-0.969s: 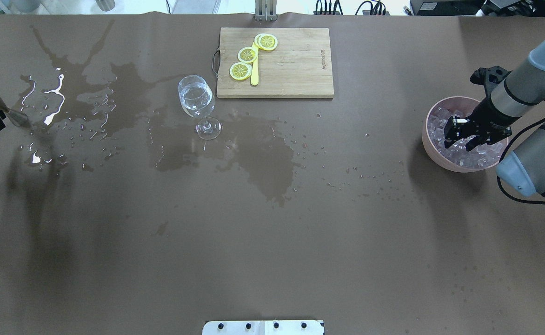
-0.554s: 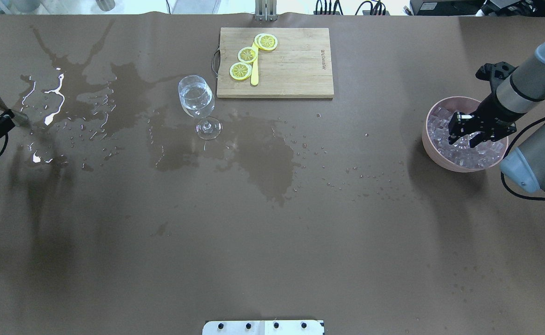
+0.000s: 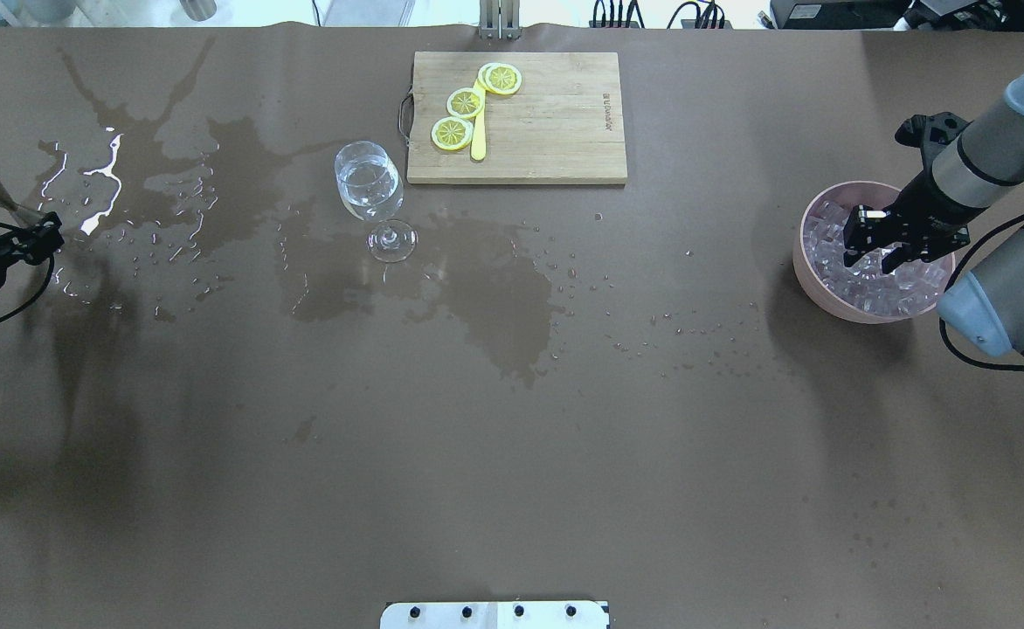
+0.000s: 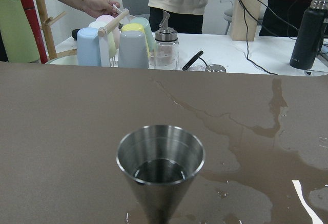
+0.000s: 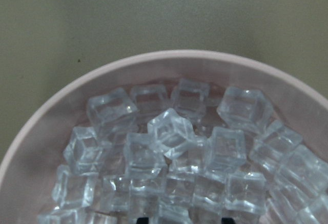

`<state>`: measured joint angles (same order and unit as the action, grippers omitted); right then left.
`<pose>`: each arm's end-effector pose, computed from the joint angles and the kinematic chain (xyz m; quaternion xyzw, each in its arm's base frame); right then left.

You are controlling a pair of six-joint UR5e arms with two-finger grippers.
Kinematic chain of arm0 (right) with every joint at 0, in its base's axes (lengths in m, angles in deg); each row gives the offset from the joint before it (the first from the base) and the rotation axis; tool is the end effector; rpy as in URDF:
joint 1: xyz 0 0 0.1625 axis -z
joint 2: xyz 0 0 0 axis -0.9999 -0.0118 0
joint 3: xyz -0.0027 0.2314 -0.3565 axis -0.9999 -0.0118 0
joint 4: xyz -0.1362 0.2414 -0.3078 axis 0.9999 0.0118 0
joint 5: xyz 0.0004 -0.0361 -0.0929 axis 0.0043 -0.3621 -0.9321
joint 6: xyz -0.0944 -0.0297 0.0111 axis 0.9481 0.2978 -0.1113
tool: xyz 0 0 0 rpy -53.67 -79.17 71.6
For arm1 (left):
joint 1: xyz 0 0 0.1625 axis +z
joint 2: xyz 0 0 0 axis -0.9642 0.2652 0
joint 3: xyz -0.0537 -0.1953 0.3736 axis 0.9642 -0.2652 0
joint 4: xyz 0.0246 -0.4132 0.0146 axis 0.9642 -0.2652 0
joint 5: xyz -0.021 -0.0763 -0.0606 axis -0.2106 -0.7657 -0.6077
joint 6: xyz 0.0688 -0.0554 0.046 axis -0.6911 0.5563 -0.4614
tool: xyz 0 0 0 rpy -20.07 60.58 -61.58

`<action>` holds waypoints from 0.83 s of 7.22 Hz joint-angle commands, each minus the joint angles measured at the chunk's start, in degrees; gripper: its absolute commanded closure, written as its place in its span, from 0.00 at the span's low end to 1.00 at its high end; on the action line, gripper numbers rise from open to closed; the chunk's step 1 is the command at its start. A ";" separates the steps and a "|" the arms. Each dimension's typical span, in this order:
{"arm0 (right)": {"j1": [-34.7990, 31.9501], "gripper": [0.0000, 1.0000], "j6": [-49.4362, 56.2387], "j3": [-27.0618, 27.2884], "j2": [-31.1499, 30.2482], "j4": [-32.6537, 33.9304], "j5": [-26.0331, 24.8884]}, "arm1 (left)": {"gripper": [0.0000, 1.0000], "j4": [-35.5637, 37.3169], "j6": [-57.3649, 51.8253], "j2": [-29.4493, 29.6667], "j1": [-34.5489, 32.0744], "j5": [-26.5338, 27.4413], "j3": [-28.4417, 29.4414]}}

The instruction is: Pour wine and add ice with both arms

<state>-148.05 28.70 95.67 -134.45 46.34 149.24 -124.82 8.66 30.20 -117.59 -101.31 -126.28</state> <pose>-0.2522 -0.5454 0.5129 -0.0627 -0.3987 0.0678 0.9124 0.2497 -0.4706 0.6808 0.4428 0.3212 -0.2240 0.8066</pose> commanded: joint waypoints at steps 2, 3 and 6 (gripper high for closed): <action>0.01 0.53 -0.14 -0.11 0.10 -0.01 0.06 | 0.06 -0.43 -0.09 -0.32 0.00 -2.05 1.04; 0.01 0.54 -0.14 -0.20 0.01 -0.01 -0.03 | 0.06 -0.69 -0.09 -0.32 -0.18 -2.50 1.13; 0.01 0.62 -0.41 -0.20 0.01 -0.10 0.06 | 0.06 -0.61 -0.44 -0.24 -1.15 -3.11 1.05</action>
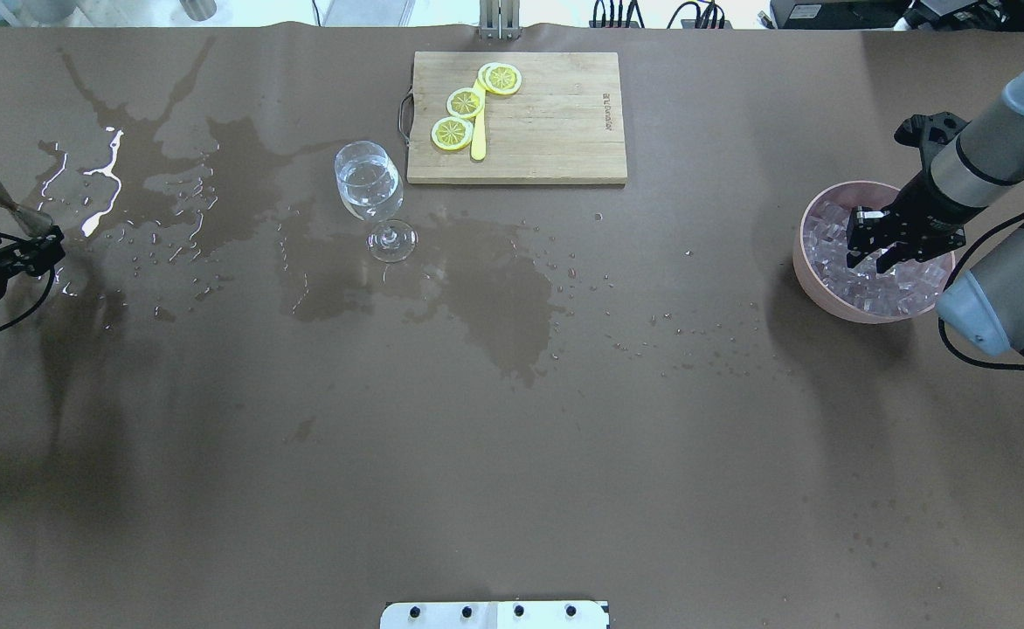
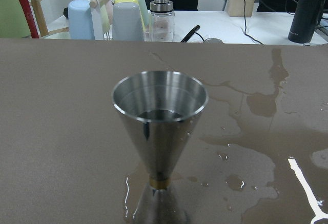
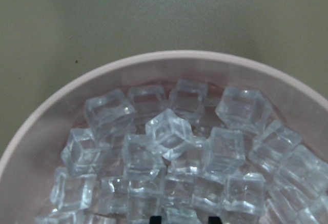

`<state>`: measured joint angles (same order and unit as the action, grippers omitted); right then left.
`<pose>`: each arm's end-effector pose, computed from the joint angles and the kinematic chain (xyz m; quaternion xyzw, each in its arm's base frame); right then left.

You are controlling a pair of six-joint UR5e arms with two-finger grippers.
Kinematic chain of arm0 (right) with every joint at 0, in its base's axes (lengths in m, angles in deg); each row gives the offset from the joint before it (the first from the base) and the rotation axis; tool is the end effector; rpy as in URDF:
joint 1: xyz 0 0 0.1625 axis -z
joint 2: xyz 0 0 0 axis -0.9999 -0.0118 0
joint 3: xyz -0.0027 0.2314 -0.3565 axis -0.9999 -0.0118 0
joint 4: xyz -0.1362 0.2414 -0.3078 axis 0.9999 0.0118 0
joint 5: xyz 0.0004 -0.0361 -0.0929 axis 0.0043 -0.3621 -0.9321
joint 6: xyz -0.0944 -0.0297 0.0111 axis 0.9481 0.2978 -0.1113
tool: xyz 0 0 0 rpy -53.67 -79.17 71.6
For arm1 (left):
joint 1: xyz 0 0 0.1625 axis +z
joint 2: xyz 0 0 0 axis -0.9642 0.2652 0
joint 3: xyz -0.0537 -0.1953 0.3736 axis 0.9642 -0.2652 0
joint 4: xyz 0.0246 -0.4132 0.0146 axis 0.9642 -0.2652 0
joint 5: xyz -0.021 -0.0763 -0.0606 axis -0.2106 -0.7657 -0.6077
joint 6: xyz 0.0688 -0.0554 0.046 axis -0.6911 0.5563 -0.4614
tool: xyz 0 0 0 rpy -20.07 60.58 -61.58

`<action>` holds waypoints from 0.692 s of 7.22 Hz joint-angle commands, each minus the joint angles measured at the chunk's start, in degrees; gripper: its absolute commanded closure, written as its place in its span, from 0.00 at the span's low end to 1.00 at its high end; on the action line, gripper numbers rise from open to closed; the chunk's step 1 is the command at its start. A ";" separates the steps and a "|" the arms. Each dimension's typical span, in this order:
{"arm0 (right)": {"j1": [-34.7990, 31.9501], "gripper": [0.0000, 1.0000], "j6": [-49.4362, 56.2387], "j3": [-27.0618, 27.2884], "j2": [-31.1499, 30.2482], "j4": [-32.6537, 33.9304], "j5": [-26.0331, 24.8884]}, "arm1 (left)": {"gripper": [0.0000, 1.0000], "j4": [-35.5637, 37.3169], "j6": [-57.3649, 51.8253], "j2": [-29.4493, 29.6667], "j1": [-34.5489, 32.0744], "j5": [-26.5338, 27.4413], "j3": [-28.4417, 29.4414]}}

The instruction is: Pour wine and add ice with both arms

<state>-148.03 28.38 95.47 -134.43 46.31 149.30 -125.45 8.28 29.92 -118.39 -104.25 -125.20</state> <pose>-0.2526 -0.5456 0.5143 -0.0652 -0.3981 0.0705 0.9123 0.2440 -0.4685 0.6920 0.4277 0.3265 -0.2139 0.8153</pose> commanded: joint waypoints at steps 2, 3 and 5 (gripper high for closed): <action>0.09 0.62 -1.48 -2.80 -0.01 -4.70 0.01 | 0.06 0.11 -0.07 0.13 -0.70 -0.52 0.05; 0.09 0.67 -1.93 -3.34 0.17 -6.29 0.18 | 0.06 0.20 -0.07 0.13 -0.88 -0.88 0.06; 0.09 0.81 -1.94 -3.08 0.43 -6.40 0.18 | 0.07 0.55 -0.15 0.48 -1.75 -1.41 0.32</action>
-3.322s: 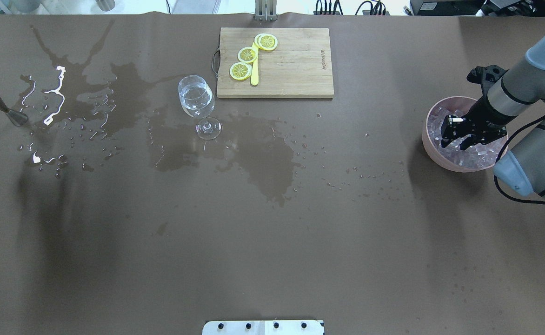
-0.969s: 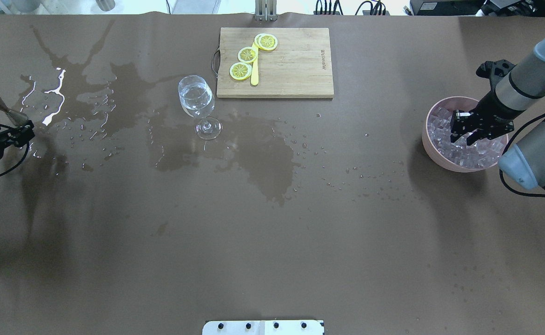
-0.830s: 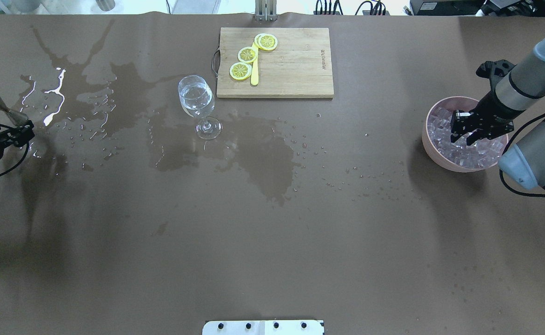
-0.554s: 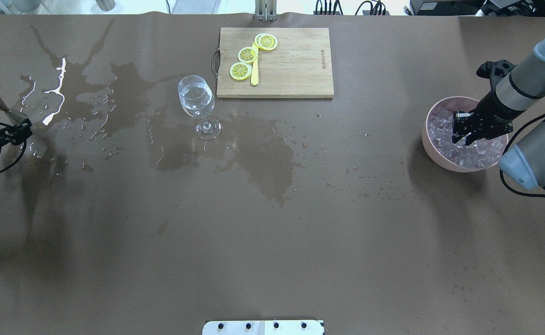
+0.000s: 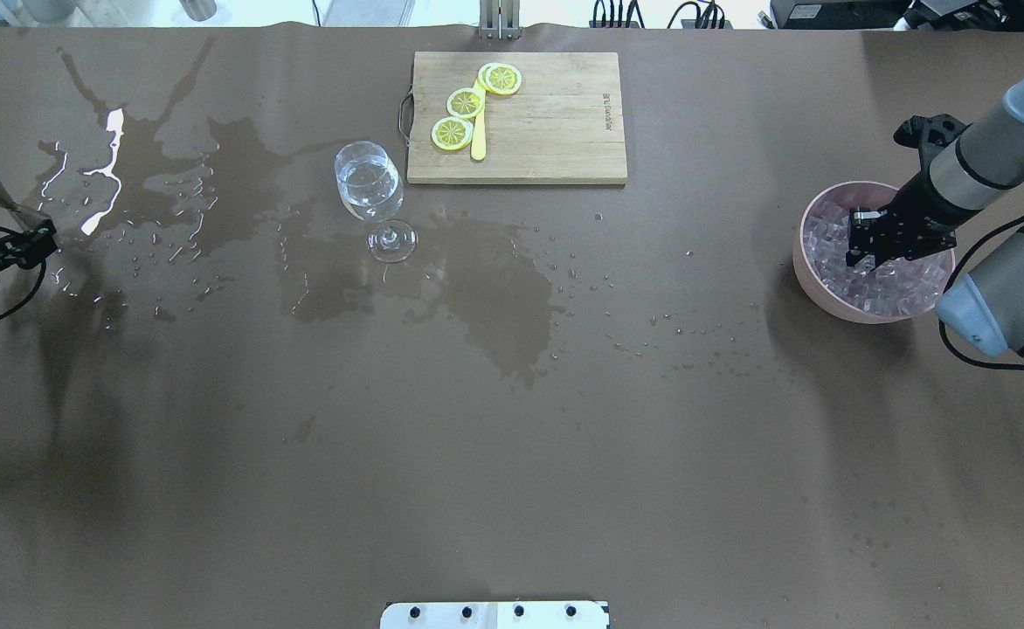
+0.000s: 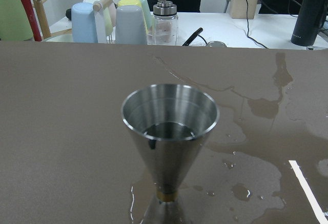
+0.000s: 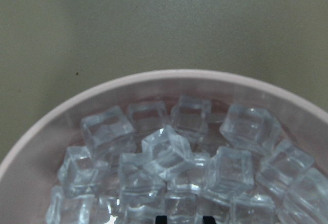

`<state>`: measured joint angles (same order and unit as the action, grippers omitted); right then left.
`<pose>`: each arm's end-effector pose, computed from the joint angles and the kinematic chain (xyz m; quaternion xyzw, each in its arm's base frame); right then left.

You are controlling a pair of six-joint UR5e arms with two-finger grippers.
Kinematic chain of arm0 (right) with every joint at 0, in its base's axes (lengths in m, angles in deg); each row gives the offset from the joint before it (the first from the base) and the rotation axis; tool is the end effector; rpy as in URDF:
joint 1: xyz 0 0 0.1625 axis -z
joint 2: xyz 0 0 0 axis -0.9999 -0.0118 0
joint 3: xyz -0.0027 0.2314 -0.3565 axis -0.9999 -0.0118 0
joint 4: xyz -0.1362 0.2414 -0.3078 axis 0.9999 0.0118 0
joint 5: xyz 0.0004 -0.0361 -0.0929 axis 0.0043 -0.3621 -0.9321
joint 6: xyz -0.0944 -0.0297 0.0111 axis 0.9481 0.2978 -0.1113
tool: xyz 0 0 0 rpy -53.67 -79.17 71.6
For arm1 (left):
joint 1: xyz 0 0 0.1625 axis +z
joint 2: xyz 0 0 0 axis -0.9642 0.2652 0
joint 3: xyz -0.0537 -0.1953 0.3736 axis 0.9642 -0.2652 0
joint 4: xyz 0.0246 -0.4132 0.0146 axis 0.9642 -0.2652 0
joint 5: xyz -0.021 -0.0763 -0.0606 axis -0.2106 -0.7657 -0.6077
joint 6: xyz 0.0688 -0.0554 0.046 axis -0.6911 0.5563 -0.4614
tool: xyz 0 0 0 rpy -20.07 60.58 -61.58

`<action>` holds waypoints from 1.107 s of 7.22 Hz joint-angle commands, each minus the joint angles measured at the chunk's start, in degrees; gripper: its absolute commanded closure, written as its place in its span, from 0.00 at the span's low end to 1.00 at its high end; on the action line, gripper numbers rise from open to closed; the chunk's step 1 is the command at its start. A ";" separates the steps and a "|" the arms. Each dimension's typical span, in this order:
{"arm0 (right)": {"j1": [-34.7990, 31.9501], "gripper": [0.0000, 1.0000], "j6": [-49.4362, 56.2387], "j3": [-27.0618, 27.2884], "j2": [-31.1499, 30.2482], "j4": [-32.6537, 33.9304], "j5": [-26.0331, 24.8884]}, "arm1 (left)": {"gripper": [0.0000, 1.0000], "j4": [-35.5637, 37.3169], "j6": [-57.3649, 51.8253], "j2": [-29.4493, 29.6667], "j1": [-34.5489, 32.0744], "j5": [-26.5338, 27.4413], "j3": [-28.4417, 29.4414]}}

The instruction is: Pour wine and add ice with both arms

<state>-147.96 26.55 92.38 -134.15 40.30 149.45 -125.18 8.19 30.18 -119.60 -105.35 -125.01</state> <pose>-0.2570 -0.5510 0.5257 -0.0522 -0.4129 0.0736 0.9063 0.2374 -0.4743 0.6922 0.4247 0.3258 -0.2170 0.8163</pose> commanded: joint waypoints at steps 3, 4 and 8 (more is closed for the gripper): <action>-0.86 0.86 -0.20 0.45 0.85 -0.38 1.43 | 0.13 1.16 -1.38 1.80 -1.95 -0.57 0.13; -1.74 0.86 -0.20 0.80 0.85 -0.38 2.22 | 0.14 1.16 -1.91 1.89 -2.47 -1.53 0.56; -6.13 0.88 0.15 1.15 2.43 0.94 2.75 | 0.16 1.16 -3.66 2.41 -4.76 -3.73 1.62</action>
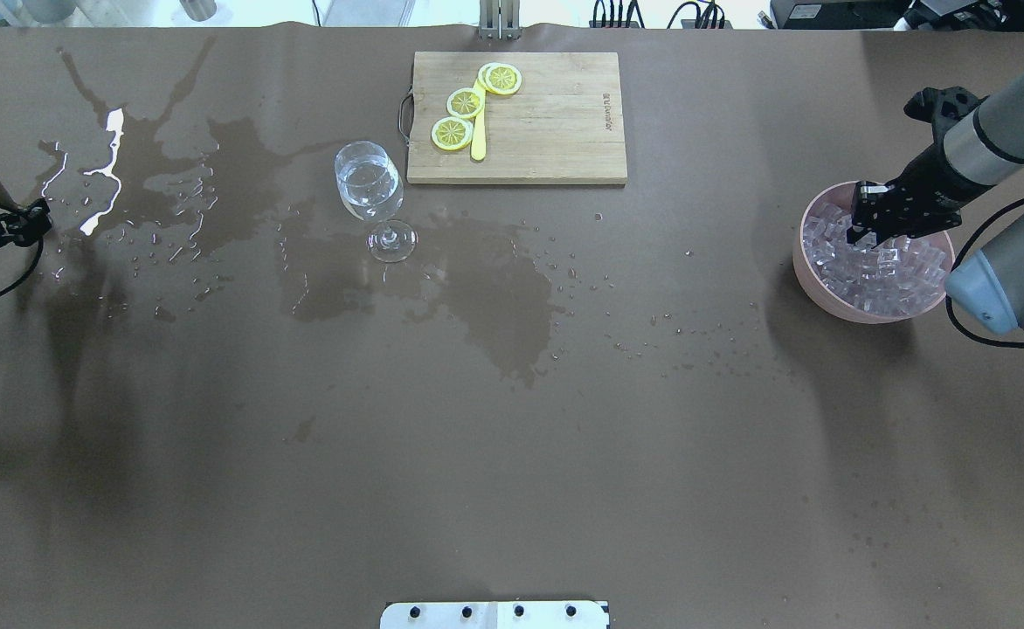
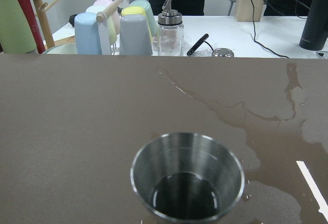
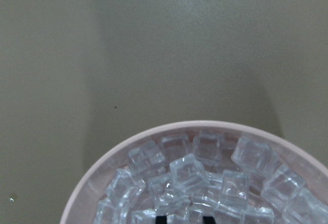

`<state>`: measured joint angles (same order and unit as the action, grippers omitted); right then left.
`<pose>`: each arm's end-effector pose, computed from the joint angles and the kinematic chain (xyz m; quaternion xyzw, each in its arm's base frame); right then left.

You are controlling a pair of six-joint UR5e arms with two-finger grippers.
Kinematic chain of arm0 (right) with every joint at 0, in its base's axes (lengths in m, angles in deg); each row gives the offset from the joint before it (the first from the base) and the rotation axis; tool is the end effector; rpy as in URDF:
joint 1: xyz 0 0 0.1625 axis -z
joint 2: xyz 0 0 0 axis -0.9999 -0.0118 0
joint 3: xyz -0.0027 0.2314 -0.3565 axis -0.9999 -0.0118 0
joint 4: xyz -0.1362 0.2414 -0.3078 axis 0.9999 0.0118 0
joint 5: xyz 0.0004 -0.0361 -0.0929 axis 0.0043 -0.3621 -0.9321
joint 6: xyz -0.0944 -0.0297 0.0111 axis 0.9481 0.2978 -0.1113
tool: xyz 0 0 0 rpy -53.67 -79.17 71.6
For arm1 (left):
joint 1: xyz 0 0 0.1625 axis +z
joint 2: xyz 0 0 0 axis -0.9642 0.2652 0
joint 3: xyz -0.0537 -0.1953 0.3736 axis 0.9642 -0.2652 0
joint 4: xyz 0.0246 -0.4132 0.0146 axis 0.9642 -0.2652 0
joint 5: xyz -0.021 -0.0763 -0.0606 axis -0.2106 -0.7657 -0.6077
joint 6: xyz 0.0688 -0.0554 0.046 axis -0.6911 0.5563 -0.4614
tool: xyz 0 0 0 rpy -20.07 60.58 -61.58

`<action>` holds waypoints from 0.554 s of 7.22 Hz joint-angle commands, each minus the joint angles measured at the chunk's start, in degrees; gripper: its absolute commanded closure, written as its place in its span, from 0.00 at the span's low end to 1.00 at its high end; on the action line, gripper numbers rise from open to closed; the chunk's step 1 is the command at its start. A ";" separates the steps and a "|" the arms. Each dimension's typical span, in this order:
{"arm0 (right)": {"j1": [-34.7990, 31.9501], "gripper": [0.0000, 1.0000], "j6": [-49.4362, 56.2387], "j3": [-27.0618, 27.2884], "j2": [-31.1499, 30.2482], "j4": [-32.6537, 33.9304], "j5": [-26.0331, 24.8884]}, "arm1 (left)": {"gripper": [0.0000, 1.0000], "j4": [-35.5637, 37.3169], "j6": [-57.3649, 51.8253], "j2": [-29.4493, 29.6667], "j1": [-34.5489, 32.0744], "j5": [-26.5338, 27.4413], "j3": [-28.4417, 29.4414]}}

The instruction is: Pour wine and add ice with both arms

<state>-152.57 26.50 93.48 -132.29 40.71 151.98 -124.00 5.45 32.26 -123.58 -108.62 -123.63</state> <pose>-0.2186 -0.5759 0.4945 -0.0331 -0.4397 0.0946 0.8925 0.2206 -0.5006 0.6890 0.4240 0.3146 -0.2118 0.8224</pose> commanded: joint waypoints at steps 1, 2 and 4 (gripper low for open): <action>-2.22 0.88 0.47 0.05 0.67 0.61 0.32 | 0.19 0.16 -1.19 1.30 -0.96 -0.37 0.59; -3.45 0.88 0.65 0.05 1.19 0.70 0.40 | 0.22 0.16 -1.28 1.92 -1.05 -0.37 1.03; -5.90 0.88 0.65 0.40 1.99 1.66 2.24 | 0.31 0.16 -1.28 1.92 -1.31 -0.54 1.21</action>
<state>-156.73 27.11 93.63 -130.83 41.81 152.99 -123.85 4.21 34.07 -124.67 -109.07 -122.58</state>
